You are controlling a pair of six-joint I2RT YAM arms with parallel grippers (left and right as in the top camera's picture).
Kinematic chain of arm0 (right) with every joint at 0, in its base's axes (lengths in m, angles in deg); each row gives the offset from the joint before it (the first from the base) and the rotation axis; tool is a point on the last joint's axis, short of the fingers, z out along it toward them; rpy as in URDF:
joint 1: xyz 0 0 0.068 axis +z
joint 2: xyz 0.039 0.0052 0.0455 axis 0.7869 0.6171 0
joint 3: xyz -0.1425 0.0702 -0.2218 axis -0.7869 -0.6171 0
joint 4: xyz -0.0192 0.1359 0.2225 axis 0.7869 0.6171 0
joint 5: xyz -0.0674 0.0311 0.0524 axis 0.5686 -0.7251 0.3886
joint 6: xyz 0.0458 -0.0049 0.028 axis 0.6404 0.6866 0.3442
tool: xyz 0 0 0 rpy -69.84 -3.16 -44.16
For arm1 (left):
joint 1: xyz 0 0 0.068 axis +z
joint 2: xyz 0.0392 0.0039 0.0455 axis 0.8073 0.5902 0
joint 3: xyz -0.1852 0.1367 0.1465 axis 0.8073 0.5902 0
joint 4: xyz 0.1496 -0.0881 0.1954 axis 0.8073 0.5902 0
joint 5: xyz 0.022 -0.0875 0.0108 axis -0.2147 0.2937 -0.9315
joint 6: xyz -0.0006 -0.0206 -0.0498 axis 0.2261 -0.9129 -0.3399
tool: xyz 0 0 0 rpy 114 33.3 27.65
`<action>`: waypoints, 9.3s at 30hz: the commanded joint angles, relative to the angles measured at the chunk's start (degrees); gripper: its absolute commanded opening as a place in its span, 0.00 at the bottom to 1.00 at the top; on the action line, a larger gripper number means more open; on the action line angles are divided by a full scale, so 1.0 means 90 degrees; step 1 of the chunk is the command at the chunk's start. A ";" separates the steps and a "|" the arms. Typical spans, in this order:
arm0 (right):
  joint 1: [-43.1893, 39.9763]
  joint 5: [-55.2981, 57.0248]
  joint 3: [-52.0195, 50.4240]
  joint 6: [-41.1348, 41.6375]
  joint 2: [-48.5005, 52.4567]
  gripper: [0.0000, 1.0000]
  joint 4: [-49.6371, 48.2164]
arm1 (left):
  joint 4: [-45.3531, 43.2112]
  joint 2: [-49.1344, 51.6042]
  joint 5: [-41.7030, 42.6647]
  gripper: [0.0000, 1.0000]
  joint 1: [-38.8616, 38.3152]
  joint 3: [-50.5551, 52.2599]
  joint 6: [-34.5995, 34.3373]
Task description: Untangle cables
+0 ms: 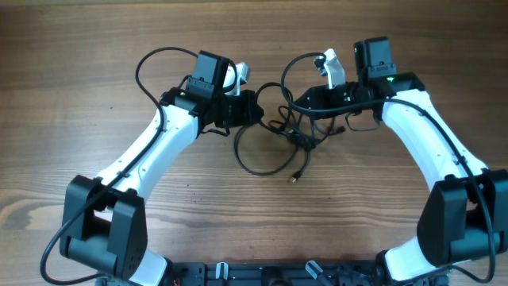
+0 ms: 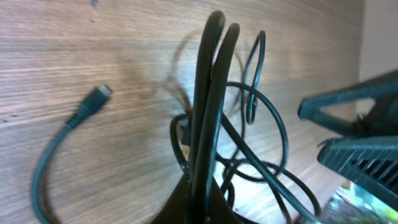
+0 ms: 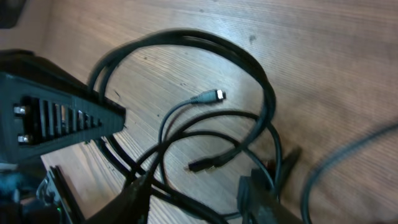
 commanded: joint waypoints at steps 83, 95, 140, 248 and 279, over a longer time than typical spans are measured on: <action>-0.3738 0.1477 0.0376 0.2992 0.0374 0.04 0.0318 | 0.0114 -0.2455 -0.2562 0.04 0.2433 -0.0984 0.0369; -0.3755 0.3575 0.0376 0.3106 0.0374 0.04 0.1095 | 0.0024 -0.2569 -0.3177 0.04 0.2438 -0.0984 0.0311; -0.1656 0.1445 0.0833 0.1047 -0.1503 0.99 0.1236 | 0.2266 -0.1409 -0.1532 0.48 0.1316 -0.0981 0.0391; 0.0945 0.3849 0.3747 0.4311 -0.0877 0.04 0.0401 | 0.0678 0.2640 0.0287 0.40 -0.0724 -0.1197 0.1506; -0.2283 0.2484 0.3738 0.3101 -0.0760 0.04 0.0015 | 0.0580 0.2897 0.0100 0.33 -0.0862 -0.1197 0.1260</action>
